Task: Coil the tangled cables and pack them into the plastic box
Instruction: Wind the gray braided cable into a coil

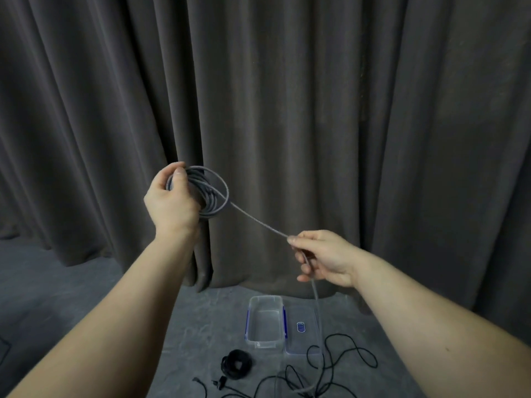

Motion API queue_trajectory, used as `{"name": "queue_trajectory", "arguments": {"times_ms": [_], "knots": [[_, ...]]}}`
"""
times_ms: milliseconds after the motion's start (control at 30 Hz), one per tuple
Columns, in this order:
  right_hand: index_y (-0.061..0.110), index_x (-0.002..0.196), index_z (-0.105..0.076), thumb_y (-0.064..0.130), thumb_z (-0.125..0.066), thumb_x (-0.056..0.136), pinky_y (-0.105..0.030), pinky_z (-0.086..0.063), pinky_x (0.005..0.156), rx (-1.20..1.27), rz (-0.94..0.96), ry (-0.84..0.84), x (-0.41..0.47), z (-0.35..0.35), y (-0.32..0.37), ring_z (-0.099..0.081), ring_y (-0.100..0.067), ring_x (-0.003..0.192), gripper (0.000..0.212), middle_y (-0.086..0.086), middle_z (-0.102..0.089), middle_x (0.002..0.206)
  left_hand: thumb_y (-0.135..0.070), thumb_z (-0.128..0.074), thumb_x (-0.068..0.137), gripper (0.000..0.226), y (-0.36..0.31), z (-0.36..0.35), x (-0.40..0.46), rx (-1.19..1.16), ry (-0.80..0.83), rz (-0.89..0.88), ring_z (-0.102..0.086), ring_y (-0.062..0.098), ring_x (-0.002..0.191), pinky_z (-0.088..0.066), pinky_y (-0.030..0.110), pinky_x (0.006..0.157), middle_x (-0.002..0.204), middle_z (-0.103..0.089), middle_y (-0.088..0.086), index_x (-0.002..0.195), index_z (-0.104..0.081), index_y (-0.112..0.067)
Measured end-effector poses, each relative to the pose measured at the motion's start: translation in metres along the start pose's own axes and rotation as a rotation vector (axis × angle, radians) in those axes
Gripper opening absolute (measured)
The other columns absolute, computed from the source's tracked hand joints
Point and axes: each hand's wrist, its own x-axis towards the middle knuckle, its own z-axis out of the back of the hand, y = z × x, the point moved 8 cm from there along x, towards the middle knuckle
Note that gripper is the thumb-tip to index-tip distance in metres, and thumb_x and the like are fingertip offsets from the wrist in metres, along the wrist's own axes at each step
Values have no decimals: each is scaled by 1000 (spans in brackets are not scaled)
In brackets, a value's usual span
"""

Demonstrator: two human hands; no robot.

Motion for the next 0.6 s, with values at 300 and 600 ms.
{"name": "queue_trajectory", "arguments": {"times_ms": [300,600], "knots": [[20,96,-70,24,-58,92,-32,-47,76,-1275,580,-540,-5,1,83,-62,-23,91,13,-2,-67,99,-16,-54,97,15,-3,-16,-21,203,119,-100,-57,-18,79,-44,3,77,92,-65,-10,100,-68,-18],[15,83,-66,27,-50,94,-30,-43,69,-721,417,-761,-18,20,98,-61,-29,87,23,-7,-69,87,-32,-57,89,15,6,-20,-31,118,222,0,-56,30,68,-51,54,73,70,-57,2,91,-71,-36]]}}
